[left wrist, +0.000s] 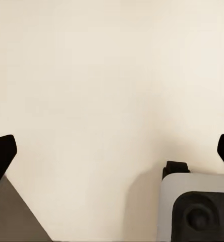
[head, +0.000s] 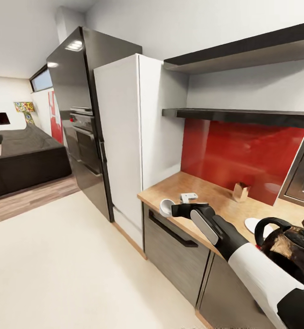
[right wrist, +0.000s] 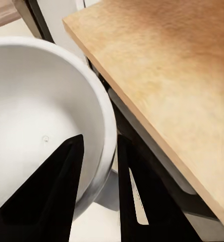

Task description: Set up a coffee station on the kitchen countertop: keep the coffee maker on the countertop, move the bottle of coffee from the kitchen shelf to the counter next to the coffee maker, place a paper coffee filter on top of the coffee maker, put the saucer next to the coffee maker with the coffee cup on the saucer, and place the electric kettle next to the coffee maker.

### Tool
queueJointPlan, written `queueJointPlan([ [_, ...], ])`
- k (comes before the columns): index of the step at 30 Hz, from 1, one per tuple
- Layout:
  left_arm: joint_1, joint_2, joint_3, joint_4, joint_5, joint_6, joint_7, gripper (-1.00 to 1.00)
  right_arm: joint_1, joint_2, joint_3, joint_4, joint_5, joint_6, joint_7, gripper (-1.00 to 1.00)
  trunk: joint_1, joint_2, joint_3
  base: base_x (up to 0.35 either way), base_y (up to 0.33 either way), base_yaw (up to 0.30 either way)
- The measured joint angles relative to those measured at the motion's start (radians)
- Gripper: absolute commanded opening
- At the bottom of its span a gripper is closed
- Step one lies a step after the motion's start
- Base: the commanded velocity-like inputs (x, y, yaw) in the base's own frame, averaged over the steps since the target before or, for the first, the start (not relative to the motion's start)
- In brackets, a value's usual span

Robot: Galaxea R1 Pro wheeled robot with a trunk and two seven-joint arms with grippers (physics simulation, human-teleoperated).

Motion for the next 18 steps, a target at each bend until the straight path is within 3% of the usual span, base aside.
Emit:
queueJointPlan([
  [10, -0.001, 0.015, 0.003, -0.074, 0.003, -0.047, 0.007, 1.00, 0.000, 0.003, 0.001, 0.000, 0.000, 0.000, 0.000, -1.00, 0.000, 0.000, 0.004, 0.000, 0.012, -0.292],
  [18, 0.009, 0.020, 0.007, -0.075, 0.008, -0.052, 0.008, 1.00, 0.000, 0.007, 0.002, 0.001, 0.000, 0.000, 0.000, -1.00, 0.000, -0.001, 0.006, 0.052, 0.260, -0.292],
])
